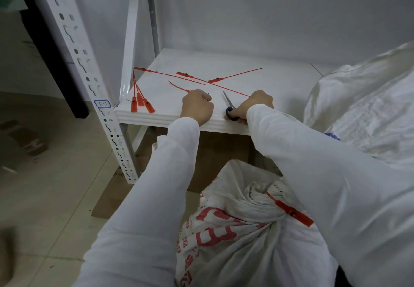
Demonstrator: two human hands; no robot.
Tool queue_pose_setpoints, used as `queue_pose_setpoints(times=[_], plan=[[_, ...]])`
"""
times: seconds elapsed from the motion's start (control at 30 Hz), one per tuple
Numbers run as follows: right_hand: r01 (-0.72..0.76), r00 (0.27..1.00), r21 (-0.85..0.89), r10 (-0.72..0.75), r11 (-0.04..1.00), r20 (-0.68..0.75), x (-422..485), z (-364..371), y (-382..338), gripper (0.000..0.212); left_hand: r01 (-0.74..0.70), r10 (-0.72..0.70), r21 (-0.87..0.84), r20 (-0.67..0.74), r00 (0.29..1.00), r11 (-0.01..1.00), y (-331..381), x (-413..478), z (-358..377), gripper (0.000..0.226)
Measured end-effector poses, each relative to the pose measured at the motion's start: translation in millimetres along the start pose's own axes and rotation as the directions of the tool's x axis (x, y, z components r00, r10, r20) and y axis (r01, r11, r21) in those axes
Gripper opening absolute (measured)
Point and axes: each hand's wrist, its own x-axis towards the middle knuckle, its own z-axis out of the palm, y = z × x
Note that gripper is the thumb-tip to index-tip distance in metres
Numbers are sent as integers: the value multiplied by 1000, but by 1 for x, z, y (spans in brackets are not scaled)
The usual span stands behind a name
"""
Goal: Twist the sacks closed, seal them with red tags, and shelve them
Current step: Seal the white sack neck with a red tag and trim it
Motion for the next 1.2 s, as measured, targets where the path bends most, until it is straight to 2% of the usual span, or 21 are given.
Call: queue_pose_setpoints(times=[0.4, 0.5, 0.6, 0.73, 0.8, 0.87, 0.93, 1.1, 1.2], plan=[[67, 998, 24, -67, 997, 5, -9, -4, -5, 39, -22, 21, 7, 35, 999, 1000, 7, -15, -2, 31], [133, 991, -10, -133, 991, -13, -20, -14, -3, 31, -33, 33, 6, 93, 995, 999, 15, -33, 0, 29], [239, 971, -34, -240, 970, -19, -42, -28, 6, 31, -50, 39, 41, 234, 972, 998, 25, -57, 3, 23], [409, 913, 56, -408, 911, -23, -106, -64, 36, 13, -207, 68, 216, 516, 854, 954, 37, -95, 3, 25], [466, 885, 125, -463, 876, -55, -144, -85, 57, 9, -235, 14, 266, 636, 772, 935, 39, -116, 4, 37], [484, 872, 213, -488, 849, -38, -172, -100, 83, 12, -224, -51, 278, 725, 687, 934, 35, -135, 7, 49], [467, 877, 264, -481, 844, -14, -189, -109, 112, 17, -237, -80, 302, 755, 651, 923, 28, -154, 13, 52], [387, 920, 282, -388, 878, -55, -198, -105, 180, 30, -184, -6, 227, 645, 764, 957, 24, -186, 13, 40], [317, 947, 257, -320, 913, -33, -192, -91, 210, 28, -171, -46, 271, 643, 765, 947, 22, -201, 11, 47]])
